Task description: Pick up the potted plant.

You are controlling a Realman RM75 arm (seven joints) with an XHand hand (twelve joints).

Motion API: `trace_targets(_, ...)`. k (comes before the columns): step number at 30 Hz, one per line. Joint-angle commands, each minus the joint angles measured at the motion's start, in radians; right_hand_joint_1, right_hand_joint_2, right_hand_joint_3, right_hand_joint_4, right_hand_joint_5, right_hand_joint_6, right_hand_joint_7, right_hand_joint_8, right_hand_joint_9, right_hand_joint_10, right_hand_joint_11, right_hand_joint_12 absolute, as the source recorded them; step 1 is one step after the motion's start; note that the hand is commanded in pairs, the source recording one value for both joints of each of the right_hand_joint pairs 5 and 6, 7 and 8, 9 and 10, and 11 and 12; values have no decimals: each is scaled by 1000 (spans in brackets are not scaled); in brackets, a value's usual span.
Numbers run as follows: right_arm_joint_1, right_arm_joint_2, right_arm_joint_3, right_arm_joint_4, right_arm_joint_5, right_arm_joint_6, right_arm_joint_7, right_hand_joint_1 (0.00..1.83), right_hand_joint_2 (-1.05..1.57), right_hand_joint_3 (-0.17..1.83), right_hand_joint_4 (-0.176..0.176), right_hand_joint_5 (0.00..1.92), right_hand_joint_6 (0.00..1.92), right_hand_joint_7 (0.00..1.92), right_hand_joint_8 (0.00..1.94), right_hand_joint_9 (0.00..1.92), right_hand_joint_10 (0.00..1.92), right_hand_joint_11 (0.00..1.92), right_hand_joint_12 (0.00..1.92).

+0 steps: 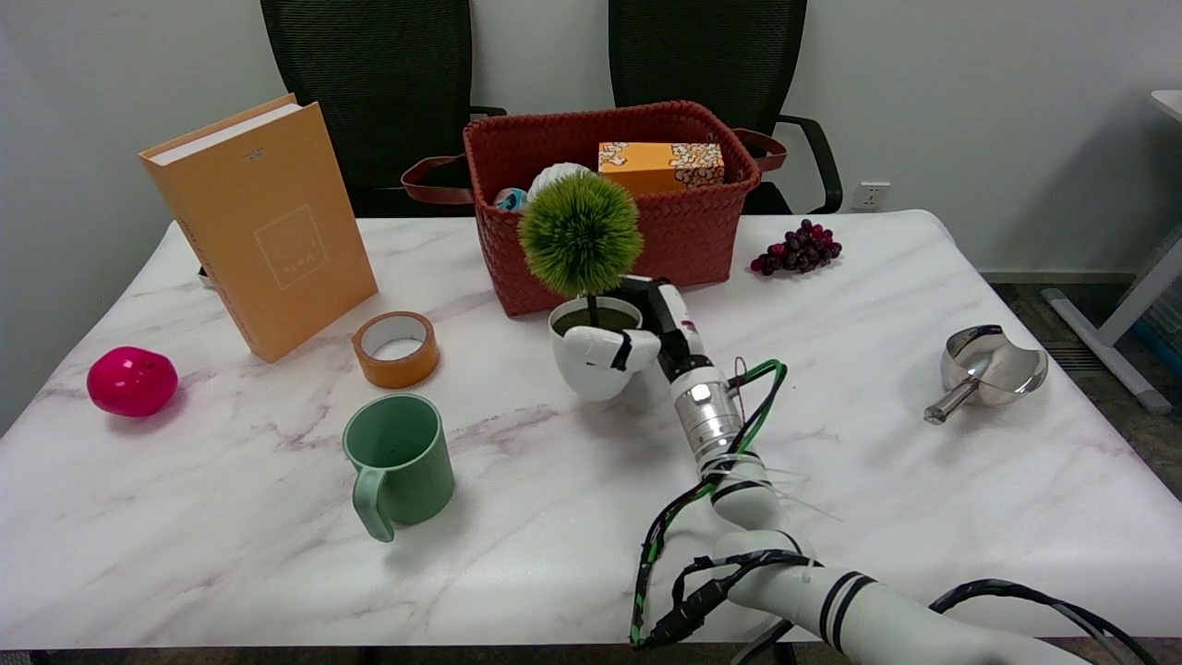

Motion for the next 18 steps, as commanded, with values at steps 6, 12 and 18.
trace_targets(6, -18, 99, 28, 162, 0, 100, -130, 1060, 337, 490, 0, 1153, 1153, 1920, 1920, 1861, 1861, 1920, 1920)
trace_targets(12, 29, 114, 48, 173, 0, 98, -171, 1058, 340, 495, 0, 1138, 1138, 1920, 1920, 1859, 1859, 1920, 1920)
trace_targets(18, 111, 119, 48, 153, 9, 89, -185, 1057, 339, 497, 0, 1129, 1129, 1920, 1920, 1856, 1856, 1920, 1920)
